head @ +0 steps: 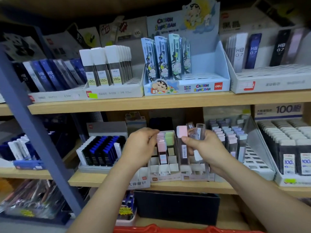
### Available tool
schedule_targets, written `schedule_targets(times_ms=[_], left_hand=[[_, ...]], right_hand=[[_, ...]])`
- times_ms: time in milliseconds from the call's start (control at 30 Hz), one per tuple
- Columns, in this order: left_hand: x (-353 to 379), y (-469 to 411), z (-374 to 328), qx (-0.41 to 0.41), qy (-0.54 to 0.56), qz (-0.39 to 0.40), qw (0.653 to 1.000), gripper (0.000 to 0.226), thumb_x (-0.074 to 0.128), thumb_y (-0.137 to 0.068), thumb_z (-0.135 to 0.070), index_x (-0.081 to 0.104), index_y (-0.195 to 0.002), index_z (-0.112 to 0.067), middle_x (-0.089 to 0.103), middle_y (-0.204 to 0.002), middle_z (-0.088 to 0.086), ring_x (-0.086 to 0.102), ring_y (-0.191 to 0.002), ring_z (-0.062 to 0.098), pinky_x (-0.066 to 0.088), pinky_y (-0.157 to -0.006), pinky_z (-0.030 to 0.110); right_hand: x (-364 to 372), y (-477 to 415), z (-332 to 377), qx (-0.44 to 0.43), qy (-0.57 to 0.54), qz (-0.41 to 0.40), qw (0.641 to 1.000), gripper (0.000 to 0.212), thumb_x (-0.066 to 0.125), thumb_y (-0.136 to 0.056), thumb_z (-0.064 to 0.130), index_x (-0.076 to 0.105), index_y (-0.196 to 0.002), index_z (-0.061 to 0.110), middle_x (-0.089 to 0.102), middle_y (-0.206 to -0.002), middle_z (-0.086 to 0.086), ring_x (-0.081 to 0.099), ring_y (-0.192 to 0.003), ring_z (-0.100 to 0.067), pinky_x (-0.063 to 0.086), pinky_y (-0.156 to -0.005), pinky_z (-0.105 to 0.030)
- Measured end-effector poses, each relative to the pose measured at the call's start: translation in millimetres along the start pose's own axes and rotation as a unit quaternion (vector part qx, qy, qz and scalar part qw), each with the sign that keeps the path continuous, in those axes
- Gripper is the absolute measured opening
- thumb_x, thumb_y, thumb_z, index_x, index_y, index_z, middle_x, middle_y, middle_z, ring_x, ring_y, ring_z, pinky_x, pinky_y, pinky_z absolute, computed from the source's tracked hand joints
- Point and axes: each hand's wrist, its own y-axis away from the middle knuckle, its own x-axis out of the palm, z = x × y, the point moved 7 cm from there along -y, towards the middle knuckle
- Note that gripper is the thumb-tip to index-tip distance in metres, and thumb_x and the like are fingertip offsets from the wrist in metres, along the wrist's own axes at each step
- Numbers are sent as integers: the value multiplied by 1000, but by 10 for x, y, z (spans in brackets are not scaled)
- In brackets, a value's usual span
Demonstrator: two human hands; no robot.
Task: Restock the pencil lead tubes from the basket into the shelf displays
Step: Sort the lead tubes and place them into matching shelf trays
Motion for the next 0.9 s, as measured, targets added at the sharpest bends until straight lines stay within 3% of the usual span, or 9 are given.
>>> schedule_targets(times_ms=[200, 433, 567, 767, 833, 900], left_hand=[[301, -50, 51, 24, -171, 101, 980, 41, 41, -95, -15, 55, -133, -20, 49, -141, -3, 48, -121, 25, 47, -93, 43], [144, -20, 142, 22, -76, 69, 995, 39, 48, -90, -11, 68, -120, -25, 61, -131, -9, 50, -122, 12, 40, -104, 29], [127, -15, 172, 24, -43, 72, 996, 40, 48, -89, -8, 69, -118, -25, 62, -129, -10, 52, -123, 7, 40, -106, 25], [119, -93, 239, -25, 41, 61, 997, 36, 52, -91, -10, 69, -117, -28, 68, -116, -9, 59, -111, 8, 47, -94, 23], [10, -161, 257, -50, 95, -9, 994, 36, 54, -92, -10, 65, -122, -27, 69, -109, -9, 61, -102, 9, 47, -85, 19], [-20, -246, 249, -67, 120, -36, 990, 37, 59, -93, -16, 61, -128, -25, 67, -113, -7, 61, -102, 12, 46, -85, 21]], right_hand=[[79, -312, 168, 14, -101, -73, 992, 16, 74, -85, 11, 64, -73, 14, 64, -56, 1, 60, -61, -19, 48, -72, -36], [261, -549, 118, 55, -135, -121, 982, 19, 71, -82, 2, 65, -69, 14, 59, -48, 2, 53, -51, -15, 42, -57, -25], [382, -545, 194, 25, -40, -92, 995, 21, 72, -84, 3, 62, -68, 14, 59, -59, 2, 52, -40, 3, 39, -42, -10], [501, -535, 84, 42, 165, -10, 985, 19, 75, -85, 24, 61, -78, 14, 62, -77, -6, 60, -73, -21, 47, -68, -31], [504, -530, 121, 40, 186, -7, 982, 22, 76, -83, 22, 58, -73, 15, 61, -76, -4, 58, -73, -20, 46, -66, -29], [509, -529, 151, 39, 203, 0, 978, 25, 78, -82, 20, 57, -69, 16, 59, -71, -1, 56, -68, -16, 43, -61, -27]])
